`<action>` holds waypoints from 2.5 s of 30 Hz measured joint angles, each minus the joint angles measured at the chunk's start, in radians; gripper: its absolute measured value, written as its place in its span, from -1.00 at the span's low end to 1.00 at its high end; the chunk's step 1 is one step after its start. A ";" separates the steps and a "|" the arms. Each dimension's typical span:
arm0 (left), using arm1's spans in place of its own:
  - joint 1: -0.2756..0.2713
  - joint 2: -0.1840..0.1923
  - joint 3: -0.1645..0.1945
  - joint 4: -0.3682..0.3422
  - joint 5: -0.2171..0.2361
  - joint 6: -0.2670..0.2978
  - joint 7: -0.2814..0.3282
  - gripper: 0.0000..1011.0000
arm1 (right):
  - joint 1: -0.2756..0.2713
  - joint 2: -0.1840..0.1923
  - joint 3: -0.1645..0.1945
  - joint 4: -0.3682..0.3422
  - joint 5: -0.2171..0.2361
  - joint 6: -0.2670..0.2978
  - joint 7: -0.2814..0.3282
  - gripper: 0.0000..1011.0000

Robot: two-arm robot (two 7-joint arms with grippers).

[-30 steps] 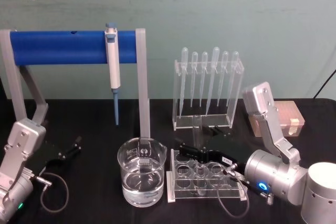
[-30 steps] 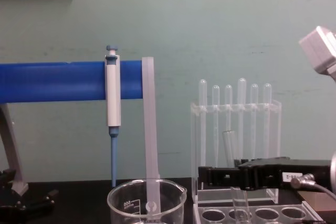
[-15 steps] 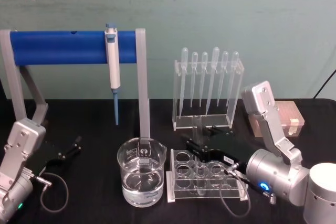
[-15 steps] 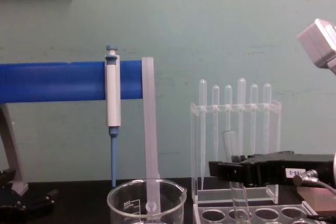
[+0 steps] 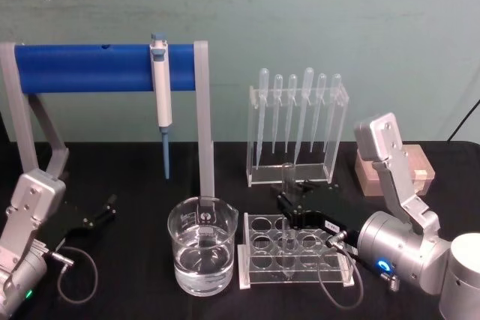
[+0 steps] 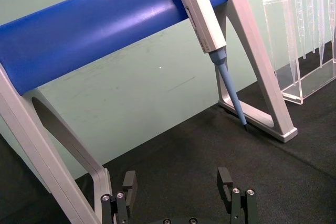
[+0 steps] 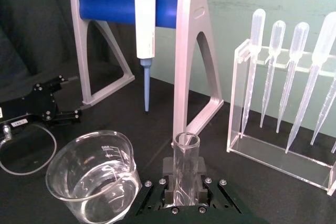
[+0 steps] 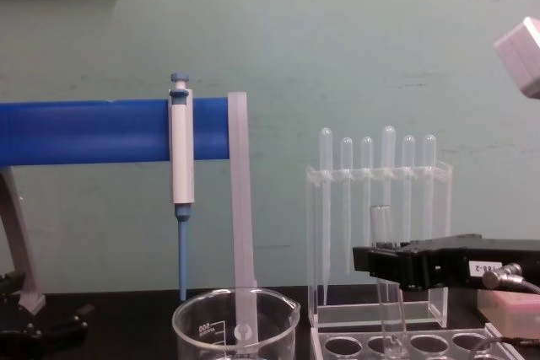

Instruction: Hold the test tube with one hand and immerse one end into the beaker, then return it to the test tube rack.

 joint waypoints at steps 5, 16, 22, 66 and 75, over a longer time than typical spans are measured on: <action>0.000 0.000 0.000 0.000 0.000 0.000 0.000 0.98 | -0.010 0.002 0.010 -0.022 0.003 -0.004 0.001 -0.55; 0.000 0.000 0.000 0.000 0.000 0.000 0.000 0.98 | -0.057 0.031 0.056 -0.141 0.016 -0.072 0.009 -0.55; 0.000 0.000 0.000 0.000 0.000 0.000 0.000 0.98 | -0.068 0.050 0.069 -0.195 0.014 -0.094 0.015 -0.55; 0.000 0.000 0.000 0.000 0.000 0.000 0.000 0.98 | -0.061 0.075 0.080 -0.227 0.007 -0.091 0.020 -0.55; 0.000 0.000 0.000 0.000 0.000 0.000 0.000 0.98 | -0.061 0.075 0.080 -0.227 0.007 -0.091 0.019 -0.55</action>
